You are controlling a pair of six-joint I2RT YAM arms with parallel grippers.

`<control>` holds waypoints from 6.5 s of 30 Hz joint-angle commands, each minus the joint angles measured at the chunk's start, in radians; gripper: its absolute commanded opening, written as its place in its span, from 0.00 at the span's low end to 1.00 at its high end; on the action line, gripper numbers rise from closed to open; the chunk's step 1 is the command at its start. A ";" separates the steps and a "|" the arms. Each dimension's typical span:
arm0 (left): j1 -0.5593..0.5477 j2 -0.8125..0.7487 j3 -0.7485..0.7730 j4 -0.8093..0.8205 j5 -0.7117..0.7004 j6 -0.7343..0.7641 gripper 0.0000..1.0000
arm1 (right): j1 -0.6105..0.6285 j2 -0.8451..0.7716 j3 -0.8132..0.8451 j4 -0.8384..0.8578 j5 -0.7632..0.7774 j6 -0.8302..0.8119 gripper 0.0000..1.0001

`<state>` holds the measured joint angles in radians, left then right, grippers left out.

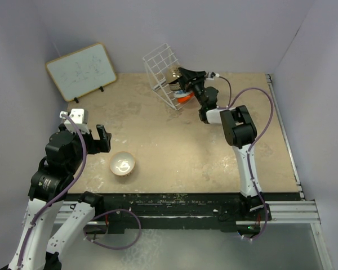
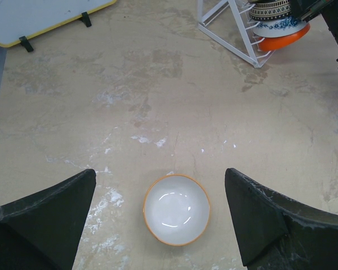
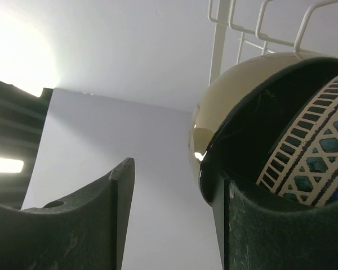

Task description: Load the bowls into the dish rack

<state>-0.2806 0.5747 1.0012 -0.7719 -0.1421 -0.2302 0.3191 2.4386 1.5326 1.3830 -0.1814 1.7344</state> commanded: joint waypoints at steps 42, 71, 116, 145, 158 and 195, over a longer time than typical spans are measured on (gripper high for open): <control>0.007 -0.026 -0.019 0.054 -0.010 -0.021 0.99 | -0.003 -0.329 -0.051 -0.720 0.076 -0.227 0.62; 0.006 -0.029 -0.017 0.048 -0.025 -0.025 0.99 | -0.016 -0.550 -0.298 -0.706 0.049 -0.370 0.62; 0.005 -0.172 0.387 -0.075 -0.327 -0.002 0.99 | 0.931 -0.336 0.223 -1.673 0.164 -1.625 0.64; 0.004 -0.182 0.340 -0.070 -0.341 -0.004 0.99 | 0.935 -0.223 0.250 -1.653 0.215 -1.688 0.22; 0.003 -0.183 0.333 -0.064 -0.341 -0.003 0.99 | 0.934 -0.245 0.244 -1.647 0.277 -1.676 0.02; -0.014 -0.149 0.333 -0.033 -0.340 0.028 0.99 | 0.097 -0.270 0.148 0.232 -0.043 -0.184 0.00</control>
<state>-0.2893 0.3996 1.3365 -0.8532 -0.4782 -0.2237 0.4545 2.1418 1.6283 1.3624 -0.4271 1.4158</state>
